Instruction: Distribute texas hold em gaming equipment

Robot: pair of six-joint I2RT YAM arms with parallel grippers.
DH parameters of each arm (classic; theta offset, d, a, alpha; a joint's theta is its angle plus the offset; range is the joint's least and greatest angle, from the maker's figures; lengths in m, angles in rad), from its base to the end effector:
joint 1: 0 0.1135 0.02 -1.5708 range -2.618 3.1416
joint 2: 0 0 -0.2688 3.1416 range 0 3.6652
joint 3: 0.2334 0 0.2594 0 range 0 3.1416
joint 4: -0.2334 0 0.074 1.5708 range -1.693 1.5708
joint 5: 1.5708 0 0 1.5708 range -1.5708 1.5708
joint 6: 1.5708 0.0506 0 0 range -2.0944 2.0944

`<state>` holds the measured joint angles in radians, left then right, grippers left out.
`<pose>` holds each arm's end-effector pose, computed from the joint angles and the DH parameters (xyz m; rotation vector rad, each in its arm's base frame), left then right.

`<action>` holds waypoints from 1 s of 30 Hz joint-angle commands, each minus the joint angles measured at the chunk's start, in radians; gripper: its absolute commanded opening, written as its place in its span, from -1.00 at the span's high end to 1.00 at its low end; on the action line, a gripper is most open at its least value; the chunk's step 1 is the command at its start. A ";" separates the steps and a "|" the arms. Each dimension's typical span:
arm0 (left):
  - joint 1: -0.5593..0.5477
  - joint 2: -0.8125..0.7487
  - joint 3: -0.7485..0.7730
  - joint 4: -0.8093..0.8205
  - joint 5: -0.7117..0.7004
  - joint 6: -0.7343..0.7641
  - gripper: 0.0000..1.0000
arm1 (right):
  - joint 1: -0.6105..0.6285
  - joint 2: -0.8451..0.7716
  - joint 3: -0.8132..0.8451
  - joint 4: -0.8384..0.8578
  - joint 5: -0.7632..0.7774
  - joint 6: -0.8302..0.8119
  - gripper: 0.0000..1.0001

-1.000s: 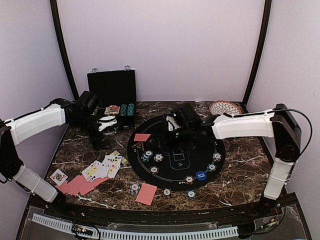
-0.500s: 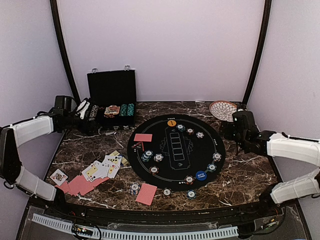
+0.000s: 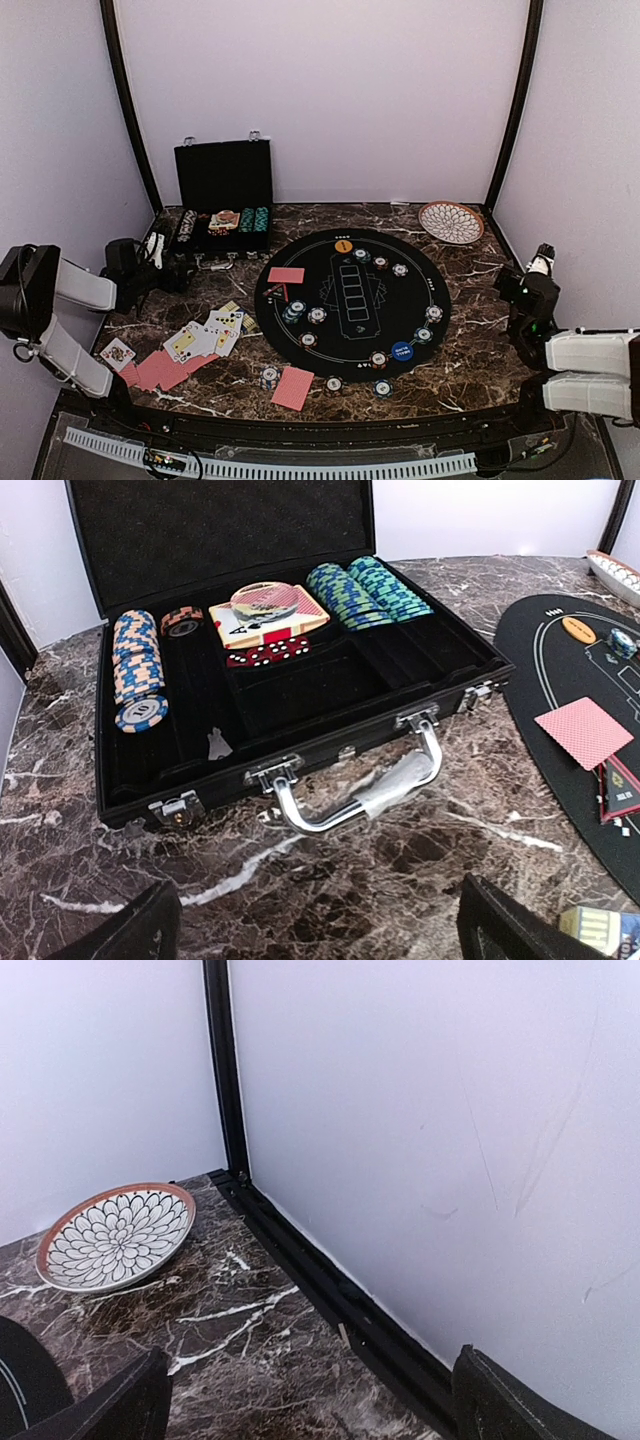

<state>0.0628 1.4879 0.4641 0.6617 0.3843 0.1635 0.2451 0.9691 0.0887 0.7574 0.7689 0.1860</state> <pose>0.2939 -0.0005 0.1542 0.3495 1.8792 -0.2185 0.1874 0.0106 0.1652 0.5154 1.5876 -0.3240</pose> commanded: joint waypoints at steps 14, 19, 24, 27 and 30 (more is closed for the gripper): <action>0.008 0.079 -0.214 0.660 -0.082 -0.061 -0.97 | -0.220 0.544 0.212 0.402 -0.475 -0.127 -0.97; 0.008 0.080 -0.209 0.625 -0.086 -0.063 -0.98 | -0.236 0.534 0.220 0.356 -0.512 -0.103 -0.97; 0.008 0.083 -0.210 0.633 -0.095 -0.063 -0.97 | -0.236 0.577 0.105 0.596 -0.640 -0.163 -0.97; 0.008 0.087 -0.211 0.641 -0.096 -0.064 -0.98 | -0.235 0.577 0.137 0.554 -0.617 -0.150 -0.97; 0.009 0.086 -0.210 0.640 -0.098 -0.064 -0.97 | -0.234 0.565 0.147 0.509 -0.565 -0.127 -0.97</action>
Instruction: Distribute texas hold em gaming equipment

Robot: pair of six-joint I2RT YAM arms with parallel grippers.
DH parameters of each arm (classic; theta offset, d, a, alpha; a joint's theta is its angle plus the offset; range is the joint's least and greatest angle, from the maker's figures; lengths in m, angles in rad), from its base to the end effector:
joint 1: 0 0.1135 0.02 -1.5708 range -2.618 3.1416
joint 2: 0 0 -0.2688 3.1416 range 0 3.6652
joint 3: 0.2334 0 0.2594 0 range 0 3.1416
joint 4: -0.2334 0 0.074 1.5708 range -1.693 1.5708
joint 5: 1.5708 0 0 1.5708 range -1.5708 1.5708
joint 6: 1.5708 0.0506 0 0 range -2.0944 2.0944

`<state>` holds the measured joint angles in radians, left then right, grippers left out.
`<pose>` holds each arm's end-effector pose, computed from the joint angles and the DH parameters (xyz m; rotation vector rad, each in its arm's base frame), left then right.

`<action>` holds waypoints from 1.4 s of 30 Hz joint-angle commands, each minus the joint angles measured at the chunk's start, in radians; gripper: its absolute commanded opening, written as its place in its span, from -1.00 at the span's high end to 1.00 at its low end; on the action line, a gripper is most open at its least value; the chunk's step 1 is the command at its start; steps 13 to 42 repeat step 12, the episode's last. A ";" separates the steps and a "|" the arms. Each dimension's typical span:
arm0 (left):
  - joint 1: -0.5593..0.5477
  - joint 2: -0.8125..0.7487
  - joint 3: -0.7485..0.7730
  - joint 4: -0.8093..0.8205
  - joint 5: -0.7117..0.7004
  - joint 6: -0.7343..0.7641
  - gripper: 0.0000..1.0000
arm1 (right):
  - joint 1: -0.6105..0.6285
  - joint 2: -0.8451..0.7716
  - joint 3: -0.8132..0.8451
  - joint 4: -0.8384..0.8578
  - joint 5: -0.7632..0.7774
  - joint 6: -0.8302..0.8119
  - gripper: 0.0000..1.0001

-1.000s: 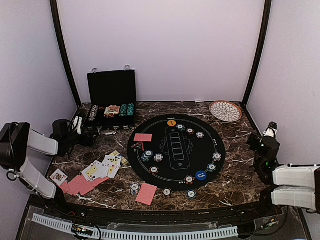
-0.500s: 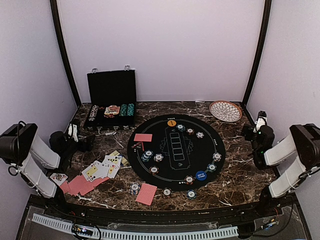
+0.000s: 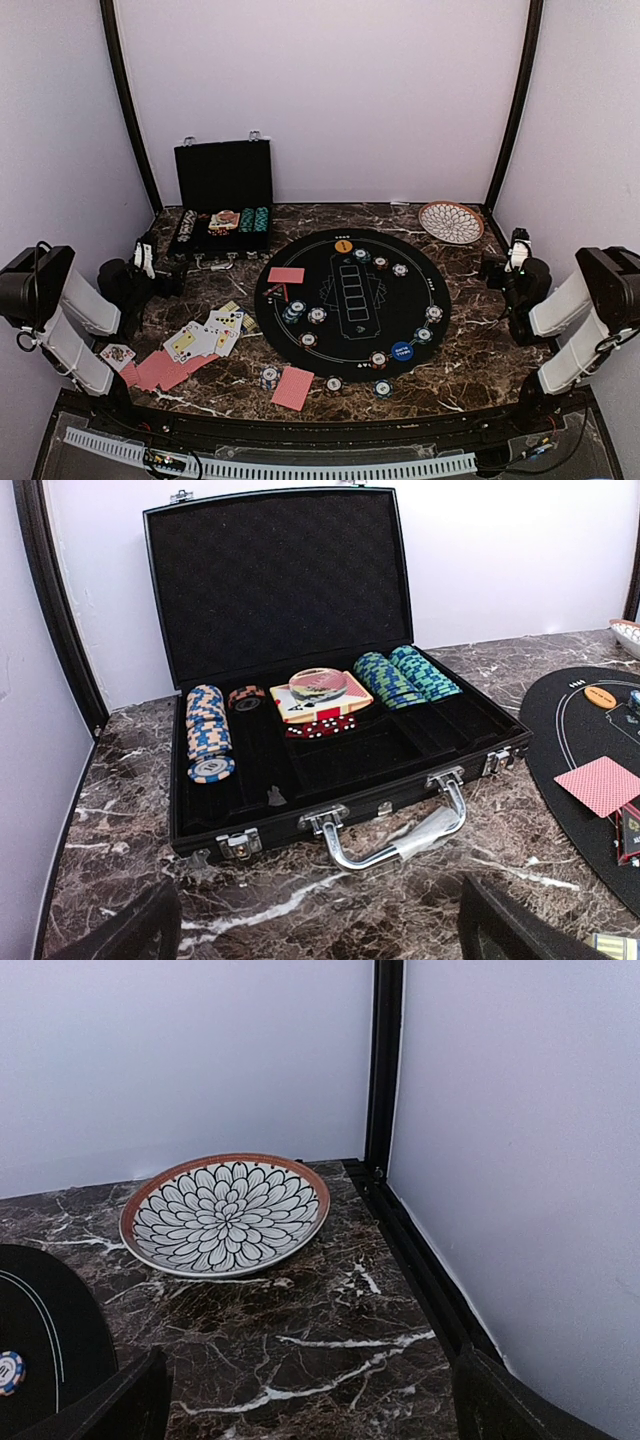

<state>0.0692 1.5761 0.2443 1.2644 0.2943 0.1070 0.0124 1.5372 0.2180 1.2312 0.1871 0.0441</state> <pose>0.2620 0.0034 0.1431 0.2552 1.6163 -0.1060 0.2552 -0.0062 0.1418 0.1681 1.6499 -0.1122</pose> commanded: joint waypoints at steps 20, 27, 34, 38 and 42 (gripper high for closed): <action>0.002 -0.002 0.010 0.037 -0.008 -0.008 -0.98 | -0.002 0.006 0.022 0.042 -0.009 0.019 -0.97; 0.002 -0.002 0.010 0.037 -0.008 -0.008 -0.98 | -0.002 0.006 0.022 0.042 -0.009 0.019 -0.97; 0.002 -0.002 0.010 0.037 -0.008 -0.008 -0.98 | -0.002 0.006 0.022 0.042 -0.009 0.019 -0.97; 0.002 -0.002 0.010 0.037 -0.008 -0.008 -0.98 | -0.002 0.006 0.022 0.042 -0.009 0.019 -0.97; 0.002 -0.002 0.010 0.037 -0.008 -0.008 -0.98 | -0.002 0.006 0.022 0.042 -0.009 0.019 -0.97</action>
